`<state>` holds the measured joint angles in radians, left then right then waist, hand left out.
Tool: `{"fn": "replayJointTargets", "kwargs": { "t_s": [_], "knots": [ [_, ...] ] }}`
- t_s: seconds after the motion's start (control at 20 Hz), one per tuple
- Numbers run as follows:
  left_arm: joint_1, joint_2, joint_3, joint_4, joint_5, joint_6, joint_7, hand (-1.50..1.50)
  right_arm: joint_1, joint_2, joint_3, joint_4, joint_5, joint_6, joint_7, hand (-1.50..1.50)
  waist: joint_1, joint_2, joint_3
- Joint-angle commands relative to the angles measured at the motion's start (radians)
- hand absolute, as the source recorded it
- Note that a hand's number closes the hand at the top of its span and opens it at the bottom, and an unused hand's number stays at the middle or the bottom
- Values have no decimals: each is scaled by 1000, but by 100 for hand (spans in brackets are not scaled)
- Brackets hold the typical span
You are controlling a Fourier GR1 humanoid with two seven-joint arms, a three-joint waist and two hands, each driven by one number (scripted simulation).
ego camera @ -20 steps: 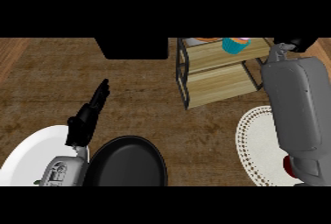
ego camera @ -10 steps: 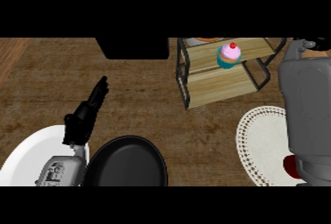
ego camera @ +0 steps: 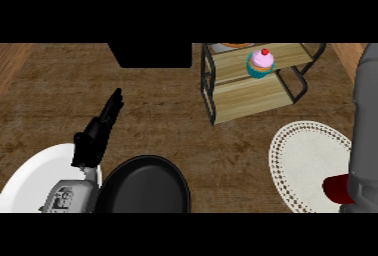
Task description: Pick the cupcake from the placemat and place it in the tiered shelf
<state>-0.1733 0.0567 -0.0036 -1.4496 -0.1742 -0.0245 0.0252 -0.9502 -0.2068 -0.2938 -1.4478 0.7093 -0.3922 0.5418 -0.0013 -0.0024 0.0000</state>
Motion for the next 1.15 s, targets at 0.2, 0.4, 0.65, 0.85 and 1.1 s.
{"fn": "replayJointTargets", "kwargs": {
  "t_s": [0.2,0.4,0.65,0.85,1.1],
  "knots": [
    [-8,-14,-10,-17,-1,5,37,0,7,-135,-141,-174,-62,41,192,-150,-7,-2,0],
    [-12,33,41,-3,28,-19,19,0,102,-221,-242,-278,-156,208,372,-150,-30,-8,0],
    [4,38,44,-20,24,-13,22,0,263,-388,-414,-314,-377,432,348,-150,-32,-6,2],
    [32,30,31,23,12,-16,-34,0,455,-432,-557,-334,-504,544,226,-150,-31,-2,2],
    [16,23,37,77,13,-12,-89,0,535,-555,-759,-216,-706,718,170,-150,-28,-1,1]
  ]
}}
